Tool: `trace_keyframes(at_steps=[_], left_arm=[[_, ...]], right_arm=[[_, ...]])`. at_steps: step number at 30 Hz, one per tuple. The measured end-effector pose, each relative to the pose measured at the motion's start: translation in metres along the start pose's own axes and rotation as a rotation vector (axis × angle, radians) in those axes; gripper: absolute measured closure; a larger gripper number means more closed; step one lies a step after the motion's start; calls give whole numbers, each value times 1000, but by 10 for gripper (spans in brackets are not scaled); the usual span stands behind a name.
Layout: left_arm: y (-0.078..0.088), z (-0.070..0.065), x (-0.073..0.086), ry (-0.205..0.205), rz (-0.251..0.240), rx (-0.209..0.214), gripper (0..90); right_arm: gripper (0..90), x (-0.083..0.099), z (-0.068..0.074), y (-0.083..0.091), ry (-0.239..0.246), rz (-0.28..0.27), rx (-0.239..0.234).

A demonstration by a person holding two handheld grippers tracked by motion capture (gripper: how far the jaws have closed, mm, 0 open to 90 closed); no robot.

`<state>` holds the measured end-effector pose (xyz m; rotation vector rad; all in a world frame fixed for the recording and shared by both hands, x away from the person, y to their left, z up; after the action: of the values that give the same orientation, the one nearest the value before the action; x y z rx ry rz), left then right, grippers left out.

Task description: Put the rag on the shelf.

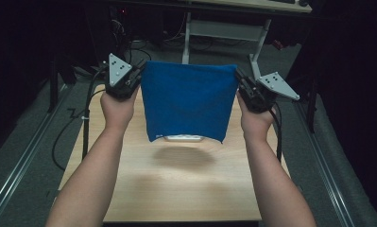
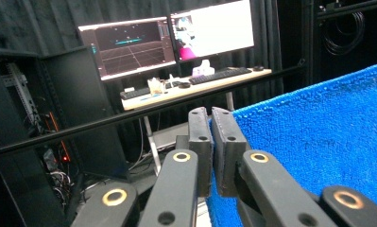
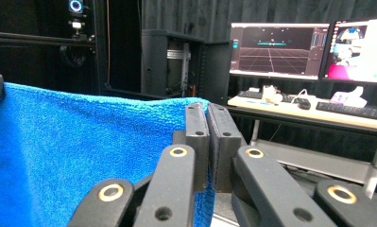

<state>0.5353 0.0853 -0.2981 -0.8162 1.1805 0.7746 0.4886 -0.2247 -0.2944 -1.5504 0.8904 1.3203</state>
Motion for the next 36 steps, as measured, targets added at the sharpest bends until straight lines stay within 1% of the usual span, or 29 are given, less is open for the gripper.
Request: trace_keyframes(at_steps=[3,8,9,12,15,17,19,22,24,25,26,27,28,29,31,32,33,35,36], left_arm=[[-5,3,-1,-15,10,-6,876],[-15,11,0,-24,18,-14,876],[-19,12,1,-32,25,-15,876],[-27,15,4,-34,34,-14,876],[-34,16,7,-46,33,-16,875],[-38,16,11,-52,41,-14,876],[-43,16,17,-49,54,-9,875],[-50,17,28,-42,82,-14,875],[-53,17,35,-36,97,-17,875],[-55,17,41,-35,113,-18,875],[-56,17,45,-35,124,-19,875],[-58,17,53,-36,150,-18,875],[-59,16,59,-35,166,-17,874],[-59,16,68,-25,183,-13,875],[-59,15,86,-11,228,-3,874],[-59,14,93,-12,244,-1,874],[-58,12,104,-9,267,3,874],[-54,10,123,7,297,9,874],[-52,9,128,16,304,14,874]], right_arm=[[885,-1,-1,-6,5,1,4],[886,0,-4,-21,27,17,10],[885,0,-5,-23,30,21,12],[885,1,-8,-33,45,36,19],[885,2,-14,-41,55,45,28],[885,4,-17,-47,58,56,35],[885,8,-22,-52,61,73,48],[885,17,-25,-59,72,96,55],[885,23,-26,-63,85,108,51],[884,31,-27,-66,86,127,43],[884,31,-27,-66,86,127,43],[885,35,-27,-67,90,143,36],[884,42,-27,-69,109,161,34],[884,46,-28,-70,111,171,34],[885,62,-30,-73,97,215,33],[884,70,-30,-74,100,231,34],[884,75,-30,-74,101,244,33],[884,90,-27,-74,117,275,25],[884,97,-26,-73,122,286,20]])
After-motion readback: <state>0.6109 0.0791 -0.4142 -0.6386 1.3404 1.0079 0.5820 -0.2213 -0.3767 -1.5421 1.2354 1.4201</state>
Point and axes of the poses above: each handheld gripper's, and its own axes: y roughly backward along the jaws, x roughly out of its underside, z roughly to its left, the point moved 7 cm from there along -y, roughly forward along the jaws, and after that the axes turned 9 degrees about -z, right-handed, at the moved point
